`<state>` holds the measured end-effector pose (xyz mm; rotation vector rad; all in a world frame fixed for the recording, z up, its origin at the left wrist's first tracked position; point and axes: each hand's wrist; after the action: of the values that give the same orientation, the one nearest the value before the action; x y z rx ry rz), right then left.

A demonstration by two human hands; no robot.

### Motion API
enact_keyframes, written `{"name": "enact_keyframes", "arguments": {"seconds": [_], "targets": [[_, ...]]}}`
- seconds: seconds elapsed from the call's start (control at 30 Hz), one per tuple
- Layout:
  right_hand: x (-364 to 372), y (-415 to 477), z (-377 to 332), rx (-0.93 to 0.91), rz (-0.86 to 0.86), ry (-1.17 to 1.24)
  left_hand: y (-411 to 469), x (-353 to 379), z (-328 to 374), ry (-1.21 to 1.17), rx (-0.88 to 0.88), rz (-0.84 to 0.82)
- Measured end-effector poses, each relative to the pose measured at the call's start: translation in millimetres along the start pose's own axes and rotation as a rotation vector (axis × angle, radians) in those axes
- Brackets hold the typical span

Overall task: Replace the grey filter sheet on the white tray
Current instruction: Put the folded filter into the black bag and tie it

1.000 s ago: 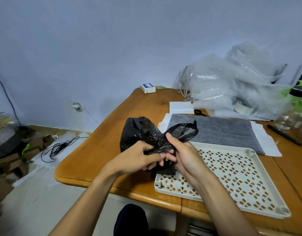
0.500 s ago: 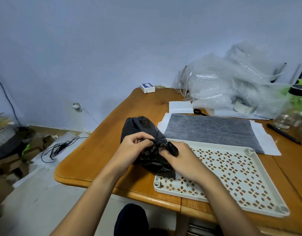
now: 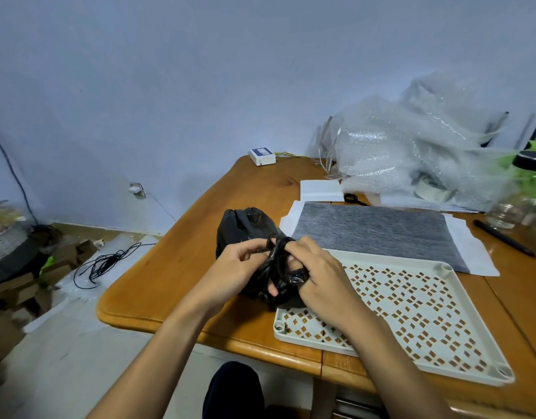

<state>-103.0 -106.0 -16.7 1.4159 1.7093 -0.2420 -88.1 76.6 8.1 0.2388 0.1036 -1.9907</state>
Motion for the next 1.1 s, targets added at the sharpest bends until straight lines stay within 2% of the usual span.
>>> {"name": "enact_keyframes", "arguments": {"seconds": [0.07, 0.2, 0.33, 0.4, 0.5, 0.67, 0.83, 0.93, 1.1], "targets": [[-1.7, -0.2, -2.9, 0.005, -0.021, 0.012, -2.5, 0.8, -1.1, -0.008, 0.013, -0.018], [-1.0, -0.6, -7.0, 0.042, -0.047, 0.088, -1.7, -0.1, -4.6, -0.015, 0.024, 0.071], [-1.4, -0.9, -1.8, 0.053, 0.081, 0.337, 1.5, -6.7, -12.3, 0.034, 0.07, 0.236], [-4.6, -0.9, -0.2, 0.005, 0.202, 0.316, 3.0, -12.8, -19.5, 0.121, 0.104, 0.351], [-8.6, 0.8, 4.1, -0.041, 0.365, 0.29, 2.1, -20.1, -26.6, 0.121, 0.161, 0.487], [-10.7, 6.5, 20.7, -0.047, 0.461, 0.235, 4.3, -37.3, -36.1, 0.123, 0.193, 0.592], [-17.6, 4.1, 30.3, 0.057, 0.449, 0.176, 1.2, -56.4, -47.5, 0.166, 0.181, 0.658], [-30.3, 2.9, 39.9, 0.168, 0.454, 0.154, -5.8, -75.4, -60.3, 0.319, 0.114, 0.747], [-51.7, 2.0, 41.6, 0.312, 0.441, 0.257, -20.5, -106.0, -81.9, 0.504, 0.004, 0.853]]}}
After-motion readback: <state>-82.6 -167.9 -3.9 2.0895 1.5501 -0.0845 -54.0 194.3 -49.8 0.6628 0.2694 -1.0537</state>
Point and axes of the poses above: each hand's wrist, its own y-axis towards the middle knuckle, its own x-axis out of the palm, z = x × y, and after that the axes turned 7 degrees about -z, right-handed
